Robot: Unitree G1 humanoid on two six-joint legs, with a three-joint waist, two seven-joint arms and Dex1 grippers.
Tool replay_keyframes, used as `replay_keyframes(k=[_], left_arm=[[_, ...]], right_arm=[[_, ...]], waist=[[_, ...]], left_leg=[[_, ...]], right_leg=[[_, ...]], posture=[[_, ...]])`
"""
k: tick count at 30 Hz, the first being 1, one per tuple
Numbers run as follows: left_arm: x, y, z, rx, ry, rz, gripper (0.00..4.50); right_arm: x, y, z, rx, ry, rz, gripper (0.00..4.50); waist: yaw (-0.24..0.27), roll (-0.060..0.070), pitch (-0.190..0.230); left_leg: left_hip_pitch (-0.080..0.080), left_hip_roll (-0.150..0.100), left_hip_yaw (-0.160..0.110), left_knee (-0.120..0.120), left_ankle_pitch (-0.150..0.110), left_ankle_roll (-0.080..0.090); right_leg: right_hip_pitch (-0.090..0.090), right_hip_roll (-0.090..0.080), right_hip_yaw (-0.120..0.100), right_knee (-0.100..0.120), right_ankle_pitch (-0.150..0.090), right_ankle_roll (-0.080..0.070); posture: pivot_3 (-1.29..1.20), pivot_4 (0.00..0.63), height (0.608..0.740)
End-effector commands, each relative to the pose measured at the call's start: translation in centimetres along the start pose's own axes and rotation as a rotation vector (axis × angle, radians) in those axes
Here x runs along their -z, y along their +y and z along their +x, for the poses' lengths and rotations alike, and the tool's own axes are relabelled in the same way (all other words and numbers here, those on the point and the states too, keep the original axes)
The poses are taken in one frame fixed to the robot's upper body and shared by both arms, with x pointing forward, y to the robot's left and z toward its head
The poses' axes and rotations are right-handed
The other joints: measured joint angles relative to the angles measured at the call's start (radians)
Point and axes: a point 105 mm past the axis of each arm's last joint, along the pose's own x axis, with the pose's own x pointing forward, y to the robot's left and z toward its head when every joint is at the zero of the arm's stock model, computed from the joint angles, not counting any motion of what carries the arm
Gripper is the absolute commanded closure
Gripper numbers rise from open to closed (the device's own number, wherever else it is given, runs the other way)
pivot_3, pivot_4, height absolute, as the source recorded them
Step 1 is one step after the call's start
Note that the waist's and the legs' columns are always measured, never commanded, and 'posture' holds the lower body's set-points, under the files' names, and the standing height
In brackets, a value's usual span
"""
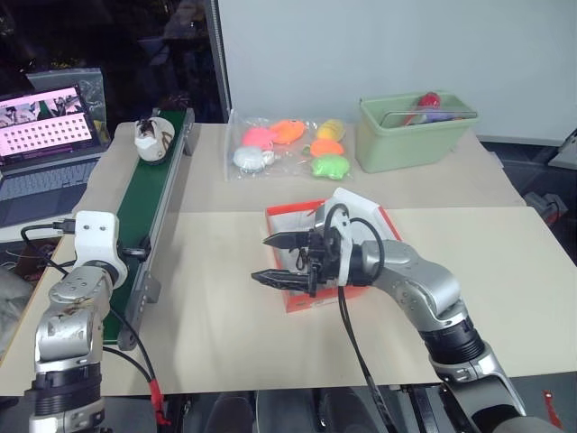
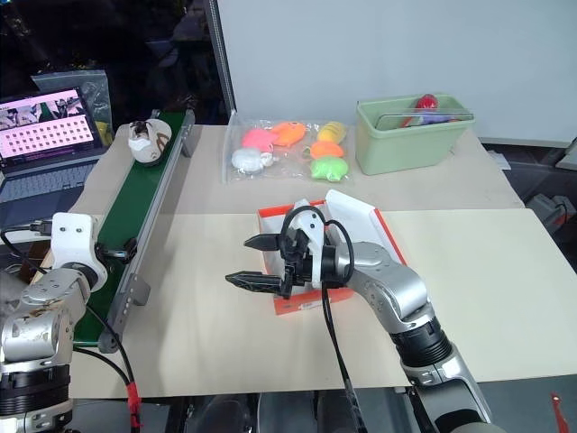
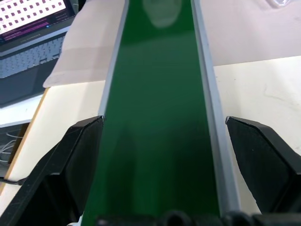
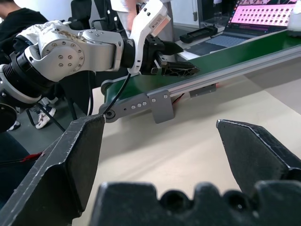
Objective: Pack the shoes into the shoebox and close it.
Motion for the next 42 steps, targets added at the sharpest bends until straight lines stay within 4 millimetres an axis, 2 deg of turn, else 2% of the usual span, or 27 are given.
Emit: replay_keyframes(k=[1, 10, 22, 37, 38, 39, 42], left_arm=[[-0.8, 0.6, -0.1, -0.022, -0.030, 0.001, 0.05], [-0.3, 0.3, -0.4, -0.014, -0.023, -0.013, 0.05], [0.2, 0.5, -0.2, -0.027, -0.005, -0.052, 0.05], [1.1, 0.2, 0.5, -0.023, 0.022, -0.076, 0.05], [1.0, 0.1, 0.4, -0.022, 0.017, -0.081, 0.57], [1.0, -0.1, 0.4, -0.012, 0.020, -0.080, 0.69], [1.1, -0.5, 0.4, 0.003, 0.039, -0.078, 1.64]], right_arm=[[-1.0, 0.5, 0.2, -0.013, -0.024, -0.028, 0.00], [-0.5, 1.0, -0.1, -0.037, 0.008, -0.031, 0.00], [-0.1, 0.5, 0.0, -0.008, 0.108, -0.122, 0.00], [0.1, 1.0, -0.5, -0.024, 0.171, -0.080, 0.00], [0.0, 1.0, -0.5, -0.023, 0.168, -0.078, 0.00], [-0.2, 1.0, -0.4, -0.022, 0.162, -0.074, 0.00], [-0.5, 0.9, -0.4, -0.014, 0.151, -0.066, 0.00]], waist=[[0.000, 0.000, 0.000], [0.000, 0.000, 0.000], [0.000, 0.000, 0.000], [0.001, 0.000, 0.000], [0.001, 0.000, 0.000], [0.003, 0.000, 0.000], [0.002, 0.000, 0.000]], left_leg=[[0.000, 0.000, 0.000, 0.000, 0.000, 0.000], [0.000, 0.000, 0.000, 0.000, 0.000, 0.000], [0.000, 0.000, 0.000, 0.000, 0.000, 0.000], [0.000, 0.000, 0.000, 0.000, 0.000, 0.000], [0.000, 0.000, 0.000, 0.000, 0.000, 0.000], [0.001, 0.000, 0.000, 0.000, 0.000, 0.000], [0.001, 0.000, 0.000, 0.000, 0.000, 0.000]], right_leg=[[0.000, 0.000, 0.000, 0.000, 0.000, 0.000], [0.000, 0.000, 0.000, 0.000, 0.000, 0.000], [0.000, 0.000, 0.000, 0.000, 0.000, 0.000], [0.000, 0.000, 0.000, 0.000, 0.000, 0.000], [0.000, 0.000, 0.000, 0.000, 0.000, 0.000], [0.001, 0.000, 0.000, 0.000, 0.000, 0.000], [0.001, 0.000, 0.000, 0.000, 0.000, 0.000]], posture=[[0.00, 0.150, 0.729], [0.00, 0.150, 0.729], [0.00, 0.150, 0.729], [0.00, 0.150, 0.729], [0.00, 0.150, 0.729], [0.00, 0.150, 0.729], [0.00, 0.150, 0.729]])
